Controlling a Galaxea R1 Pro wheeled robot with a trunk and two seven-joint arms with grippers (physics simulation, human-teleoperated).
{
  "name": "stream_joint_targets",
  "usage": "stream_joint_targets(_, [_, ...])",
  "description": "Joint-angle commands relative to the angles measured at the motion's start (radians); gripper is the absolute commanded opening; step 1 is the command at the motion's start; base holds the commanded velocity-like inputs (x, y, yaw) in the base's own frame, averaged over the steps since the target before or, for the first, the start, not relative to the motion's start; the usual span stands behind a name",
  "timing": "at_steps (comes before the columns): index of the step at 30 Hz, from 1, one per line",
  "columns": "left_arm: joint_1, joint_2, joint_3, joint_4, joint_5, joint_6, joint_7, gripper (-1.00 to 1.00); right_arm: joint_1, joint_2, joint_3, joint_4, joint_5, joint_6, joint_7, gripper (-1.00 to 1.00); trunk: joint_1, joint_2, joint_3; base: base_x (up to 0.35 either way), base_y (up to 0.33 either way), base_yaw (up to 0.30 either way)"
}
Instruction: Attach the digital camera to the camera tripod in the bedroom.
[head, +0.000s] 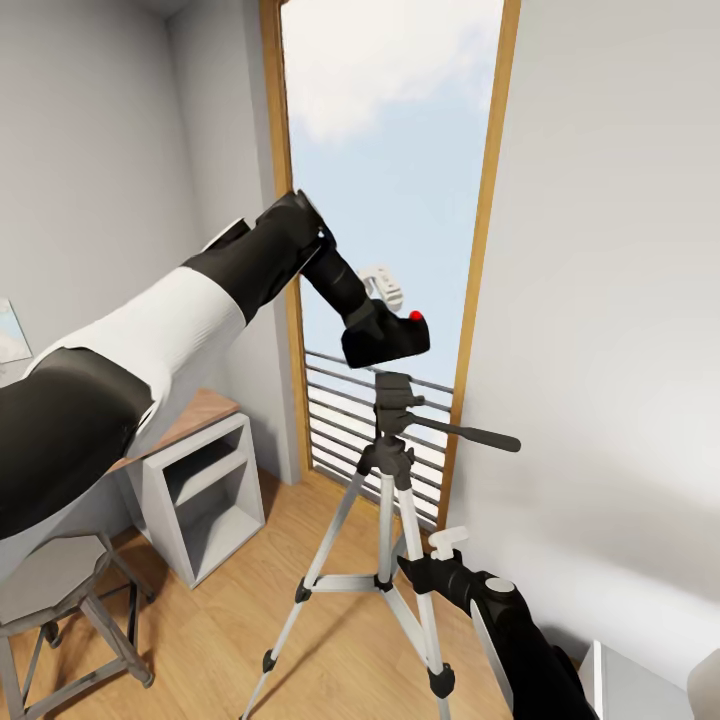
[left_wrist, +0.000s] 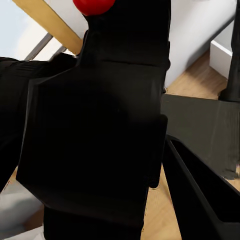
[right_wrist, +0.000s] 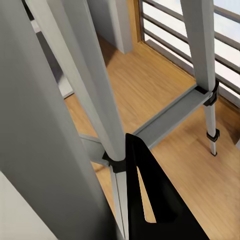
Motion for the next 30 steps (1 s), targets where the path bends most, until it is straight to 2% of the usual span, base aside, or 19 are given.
stream_joint_targets(1, [-0.001,0.000,0.000,-0.005,-0.004,0.008,-0.008,-1.00,0.000,0.000,-0.001,0.010,0.035,0.000,0.005,-1.00,0.000,-0.001,-0.002,0.000,0.000,0.000])
stream_joint_targets(4, [-0.001,0.000,0.000,-0.015,0.020,0.008,-0.009,-1.00,0.000,-0.002,-0.001,0.010,0.035,0.000,0.008,-1.00,0.000,-0.001,-0.002,0.000,0.000,0.000])
stream_joint_targets(7, [-0.001,0.000,0.000,-0.018,0.064,0.008,-0.010,-1.00,0.000,-0.003,-0.001,0.010,0.034,0.001,0.009,-1.00,0.000,-0.001,-0.002,0.000,0.000,0.000])
stream_joint_targets(11, [-0.001,0.000,0.000,-0.015,0.084,0.009,-0.010,-1.00,0.000,-0.002,-0.001,0.010,0.033,0.001,0.010,-1.00,0.000,-0.001,-0.002,0.000,0.000,0.000])
stream_joint_targets(30, [0.011,0.000,-0.008,-0.009,0.092,0.009,-0.008,-1.00,0.000,0.000,0.000,0.010,0.033,0.001,0.009,-1.00,0.000,-0.001,-0.002,0.000,0.000,0.000])
